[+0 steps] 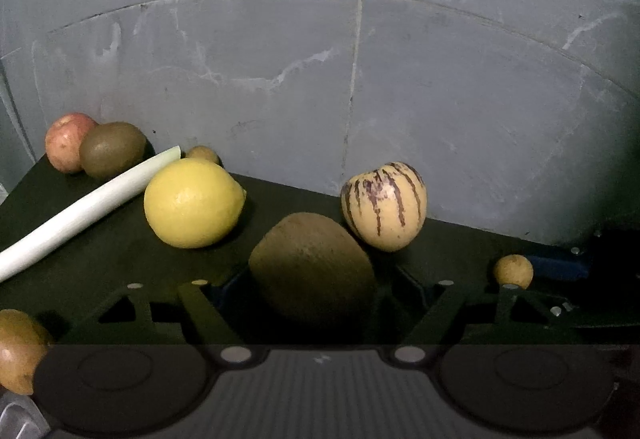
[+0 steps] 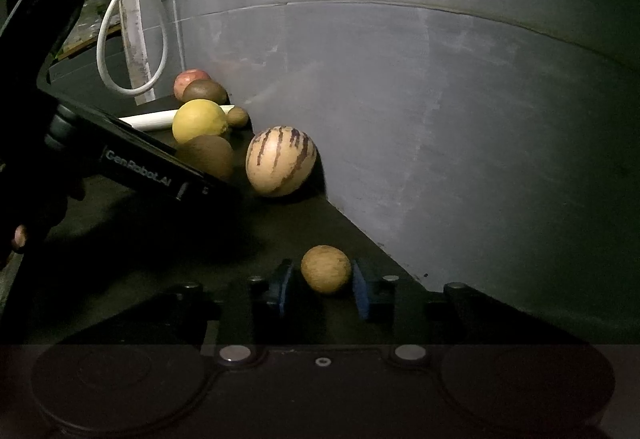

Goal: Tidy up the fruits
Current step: 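Grasp the brown kiwi with the left tool while the right tool grasps the small round brown fruit, then carry the kiwi and small fruit over the silver tray and open both tools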

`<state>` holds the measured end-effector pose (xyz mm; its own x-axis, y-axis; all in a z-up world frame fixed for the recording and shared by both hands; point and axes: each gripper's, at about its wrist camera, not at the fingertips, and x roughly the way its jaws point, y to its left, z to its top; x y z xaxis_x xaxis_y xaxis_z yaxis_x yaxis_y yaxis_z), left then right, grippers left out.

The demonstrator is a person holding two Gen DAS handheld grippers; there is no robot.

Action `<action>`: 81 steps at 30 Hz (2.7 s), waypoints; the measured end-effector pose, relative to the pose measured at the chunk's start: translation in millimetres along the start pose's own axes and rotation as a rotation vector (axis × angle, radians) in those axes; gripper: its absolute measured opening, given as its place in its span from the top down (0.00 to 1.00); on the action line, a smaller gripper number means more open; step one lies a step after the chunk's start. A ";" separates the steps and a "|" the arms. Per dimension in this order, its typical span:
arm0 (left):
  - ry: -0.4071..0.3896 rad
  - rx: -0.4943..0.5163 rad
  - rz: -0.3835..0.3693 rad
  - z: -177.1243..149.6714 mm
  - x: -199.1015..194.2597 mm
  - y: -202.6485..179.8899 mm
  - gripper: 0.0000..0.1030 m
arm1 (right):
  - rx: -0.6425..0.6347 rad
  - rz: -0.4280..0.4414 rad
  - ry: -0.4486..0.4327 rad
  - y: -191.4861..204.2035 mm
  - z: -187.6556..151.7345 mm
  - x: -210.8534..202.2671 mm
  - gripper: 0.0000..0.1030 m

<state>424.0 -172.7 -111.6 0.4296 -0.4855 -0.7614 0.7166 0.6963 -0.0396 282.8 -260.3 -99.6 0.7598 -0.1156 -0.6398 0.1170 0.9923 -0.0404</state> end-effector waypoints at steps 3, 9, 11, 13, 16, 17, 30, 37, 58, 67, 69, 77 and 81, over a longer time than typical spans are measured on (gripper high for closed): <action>-0.002 -0.031 0.000 0.3 0.3 2.3 0.26 | -0.005 0.003 0.000 1.1 0.8 0.6 0.71; 0.007 -0.102 0.000 0.2 -0.5 9.6 0.35 | -0.011 0.008 -0.002 2.5 2.2 1.3 0.71; 0.008 -0.110 0.004 -0.9 -2.0 9.0 0.35 | -0.011 0.012 0.000 2.8 2.2 0.6 0.72; 0.013 -0.124 0.005 -3.0 -5.0 7.9 0.36 | -0.010 0.017 0.001 2.9 2.4 -0.7 0.72; 0.021 -0.143 0.008 -9.0 -11.3 4.4 0.36 | -0.015 0.026 -0.001 4.4 1.2 -4.7 0.72; 0.023 -0.152 0.007 -12.1 -14.4 2.9 0.36 | -0.018 0.029 -0.001 5.6 0.5 -6.2 0.72; -0.012 -0.356 -0.001 -58.8 -73.7 -6.8 0.36 | -0.076 0.088 -0.022 28.0 -6.2 -37.9 0.72; -0.065 -0.430 0.038 -76.3 -117.2 -1.2 0.36 | -0.108 0.135 -0.040 51.3 -5.3 -58.3 0.72; -0.137 -0.667 0.260 -185.3 -240.2 29.7 0.36 | -0.253 0.378 -0.036 161.7 -9.0 -98.5 0.72; -0.102 -0.796 0.331 -225.5 -250.3 48.8 0.36 | -0.356 0.440 -0.008 206.9 -20.8 -94.2 0.72; -0.094 -0.809 0.338 -228.6 -248.3 53.7 0.36 | -0.378 0.440 -0.002 214.6 -22.7 -90.3 0.72; -0.064 -0.809 0.335 -230.6 -237.5 60.5 0.36 | -0.415 0.416 0.036 229.9 -31.2 -78.5 0.72; -0.040 -0.799 0.332 -229.2 -230.9 62.0 0.36 | -0.410 0.397 0.048 231.5 -33.6 -74.6 0.72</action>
<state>243.4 103.8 -86.5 0.5780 -0.1985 -0.7915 -0.0442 0.9609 -0.2732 231.8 -20.5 -87.0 0.6637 0.2624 -0.7004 -0.4367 0.8962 -0.0780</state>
